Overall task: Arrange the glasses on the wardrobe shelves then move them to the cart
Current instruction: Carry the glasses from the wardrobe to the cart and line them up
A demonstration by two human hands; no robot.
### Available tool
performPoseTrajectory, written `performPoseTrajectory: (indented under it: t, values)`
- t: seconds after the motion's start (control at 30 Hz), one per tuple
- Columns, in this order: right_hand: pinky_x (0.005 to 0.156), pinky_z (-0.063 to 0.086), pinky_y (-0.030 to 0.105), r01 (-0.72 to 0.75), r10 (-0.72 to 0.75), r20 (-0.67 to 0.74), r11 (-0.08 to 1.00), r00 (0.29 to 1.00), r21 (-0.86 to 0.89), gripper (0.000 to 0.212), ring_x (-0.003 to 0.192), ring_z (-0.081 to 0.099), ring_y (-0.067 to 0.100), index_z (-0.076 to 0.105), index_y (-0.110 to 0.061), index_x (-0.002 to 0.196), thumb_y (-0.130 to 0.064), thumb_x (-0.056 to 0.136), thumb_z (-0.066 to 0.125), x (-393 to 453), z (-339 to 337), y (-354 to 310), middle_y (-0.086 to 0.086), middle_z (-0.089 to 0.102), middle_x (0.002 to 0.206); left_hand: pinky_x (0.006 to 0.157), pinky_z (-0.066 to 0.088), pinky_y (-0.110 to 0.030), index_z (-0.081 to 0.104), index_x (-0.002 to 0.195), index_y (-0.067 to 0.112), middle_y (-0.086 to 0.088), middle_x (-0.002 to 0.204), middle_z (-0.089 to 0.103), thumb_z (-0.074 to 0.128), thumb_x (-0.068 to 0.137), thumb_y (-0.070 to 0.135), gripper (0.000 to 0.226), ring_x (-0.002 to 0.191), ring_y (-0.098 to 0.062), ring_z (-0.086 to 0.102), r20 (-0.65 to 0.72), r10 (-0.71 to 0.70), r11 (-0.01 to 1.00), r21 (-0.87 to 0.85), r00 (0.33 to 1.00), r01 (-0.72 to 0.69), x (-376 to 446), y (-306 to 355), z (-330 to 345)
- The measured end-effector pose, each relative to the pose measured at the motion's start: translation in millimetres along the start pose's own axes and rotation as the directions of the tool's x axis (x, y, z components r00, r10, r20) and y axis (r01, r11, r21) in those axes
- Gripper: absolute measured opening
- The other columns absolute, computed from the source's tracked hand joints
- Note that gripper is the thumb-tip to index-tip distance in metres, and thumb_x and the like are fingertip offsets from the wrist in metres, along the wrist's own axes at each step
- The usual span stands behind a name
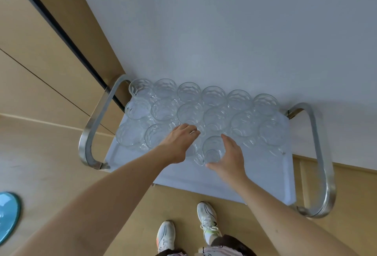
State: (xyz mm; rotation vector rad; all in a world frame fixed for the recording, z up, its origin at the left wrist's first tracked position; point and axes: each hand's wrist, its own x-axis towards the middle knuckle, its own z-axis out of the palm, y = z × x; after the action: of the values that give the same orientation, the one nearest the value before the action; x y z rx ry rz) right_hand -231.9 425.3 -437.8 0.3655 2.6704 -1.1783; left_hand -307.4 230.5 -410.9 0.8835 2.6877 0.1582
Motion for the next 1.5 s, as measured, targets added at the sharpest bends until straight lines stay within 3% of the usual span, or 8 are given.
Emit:
performPoseTrajectory:
  t: [0.27, 0.47, 0.6, 0.87, 0.97, 1.1, 1.5]
  values:
    - [0.106, 0.029, 0.022, 0.033, -0.033, -0.007, 0.999, 0.999, 0.026, 0.104, 0.137, 0.041, 0.022, 0.042, -0.018, 0.149, -0.020, 0.060, 0.096, 9, -1, -10, -0.001, 0.046, 0.150, 0.118, 0.017, -0.031, 0.030, 0.157, 0.015, -0.003, 0.159, 0.031, 0.066, 0.078, -0.002, 0.088, 0.145, -0.025, 0.026, -0.005, 0.000, 0.999, 0.047, 1.000, 0.000, 2, -8, 1]
    - [0.107, 0.029, 0.025, 0.056, -0.055, 0.029, 0.998, 0.998, -0.032, 0.108, 0.140, 0.037, 0.023, 0.033, -0.021, 0.155, -0.026, 0.066, 0.094, 12, -2, -6, -0.004, 0.039, 0.157, 0.114, 0.025, -0.037, 0.027, 0.158, 0.018, 0.004, 0.160, 0.032, 0.065, 0.077, 0.003, 0.091, 0.140, -0.026, 0.027, -0.019, -0.013, 0.989, 0.149, 1.000, 0.016, 2, -8, 4]
    - [0.115, 0.033, 0.035, 0.067, -0.065, 0.034, 0.995, 0.997, -0.072, 0.105, 0.143, 0.035, 0.026, 0.029, -0.018, 0.156, -0.028, 0.070, 0.090, 11, 0, -5, -0.001, 0.033, 0.161, 0.113, 0.026, -0.036, 0.027, 0.158, 0.019, 0.005, 0.161, 0.032, 0.065, 0.078, 0.003, 0.091, 0.139, -0.025, 0.028, -0.023, -0.019, 0.991, 0.134, 1.000, 0.022, 0, -10, 5]
    - [0.119, 0.030, 0.040, 0.063, -0.055, 0.049, 0.984, 0.997, -0.169, 0.108, 0.149, 0.024, 0.026, 0.021, -0.025, 0.159, -0.039, 0.075, 0.087, 5, -2, -10, 0.000, 0.023, 0.166, 0.116, 0.026, -0.039, 0.026, 0.157, 0.021, -0.003, 0.166, 0.022, 0.071, 0.078, 0.008, 0.092, 0.146, -0.025, 0.024, 0.011, -0.055, 0.996, 0.072, 0.998, 0.054, -9, -7, 3]
    - [0.120, 0.027, 0.040, 0.071, -0.069, 0.013, 0.976, 0.998, -0.208, 0.103, 0.151, 0.018, 0.027, 0.022, -0.026, 0.158, -0.044, 0.077, 0.083, 0, -8, -18, 0.003, 0.019, 0.166, 0.118, 0.027, -0.040, 0.028, 0.156, 0.022, -0.004, 0.166, 0.021, 0.079, 0.079, 0.028, 0.093, 0.148, -0.027, 0.022, 0.013, -0.097, 0.995, 0.014, 0.995, 0.097, -13, -5, -6]
    - [0.121, 0.025, 0.042, 0.073, -0.086, -0.053, 0.973, 0.995, -0.221, 0.096, 0.151, 0.015, 0.028, 0.024, -0.026, 0.158, -0.046, 0.081, 0.078, -6, -23, -33, 0.006, 0.017, 0.167, 0.120, 0.023, -0.043, 0.028, 0.158, 0.022, -0.005, 0.166, 0.020, 0.073, 0.086, 0.044, 0.087, 0.151, -0.027, 0.017, -0.044, -0.083, 0.997, -0.011, 0.996, 0.082, -17, -2, -24]
    - [0.121, 0.023, 0.043, -0.036, -0.050, -0.377, 0.975, 0.925, -0.217, 0.087, 0.152, 0.013, 0.024, 0.025, -0.029, 0.158, -0.049, 0.087, 0.071, -89, -87, -49, 0.002, 0.018, 0.167, 0.120, 0.025, -0.048, 0.033, 0.156, 0.023, -0.007, 0.162, 0.031, 0.071, 0.085, 0.049, 0.085, 0.150, -0.029, 0.024, -0.287, 0.143, 0.985, -0.051, 0.947, -0.164, -18, 55, -107]
